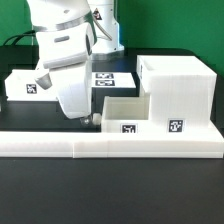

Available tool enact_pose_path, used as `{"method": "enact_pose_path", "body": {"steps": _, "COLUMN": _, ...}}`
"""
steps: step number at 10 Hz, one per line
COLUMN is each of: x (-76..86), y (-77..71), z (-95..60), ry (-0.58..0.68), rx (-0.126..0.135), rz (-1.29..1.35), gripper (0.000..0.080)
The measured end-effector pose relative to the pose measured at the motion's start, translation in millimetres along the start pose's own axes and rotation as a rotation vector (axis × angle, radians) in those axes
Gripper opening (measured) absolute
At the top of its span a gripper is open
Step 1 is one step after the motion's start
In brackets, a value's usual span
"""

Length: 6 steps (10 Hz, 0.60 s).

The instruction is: Assemble drawer

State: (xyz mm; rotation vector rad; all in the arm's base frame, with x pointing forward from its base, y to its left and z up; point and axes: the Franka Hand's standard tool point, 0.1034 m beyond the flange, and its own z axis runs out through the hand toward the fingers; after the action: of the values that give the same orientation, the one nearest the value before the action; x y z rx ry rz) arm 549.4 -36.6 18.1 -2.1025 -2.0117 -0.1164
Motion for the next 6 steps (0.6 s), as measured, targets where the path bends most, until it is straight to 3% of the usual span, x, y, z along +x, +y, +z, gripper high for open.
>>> {"method": "enact_pose_path", "body": {"steps": 4, "x": -0.9, "y": 1.5, "z": 3.0, "ry": 0.004, "rx": 0.007, "rz": -0.024, "gripper": 0.0649}}
{"method": "enact_pose_path", "body": {"steps": 6, "x": 3.1, "y": 15.7, "z": 4.1, "ry": -0.008, "rx": 0.012, "rz": -0.068, "gripper": 0.0649}}
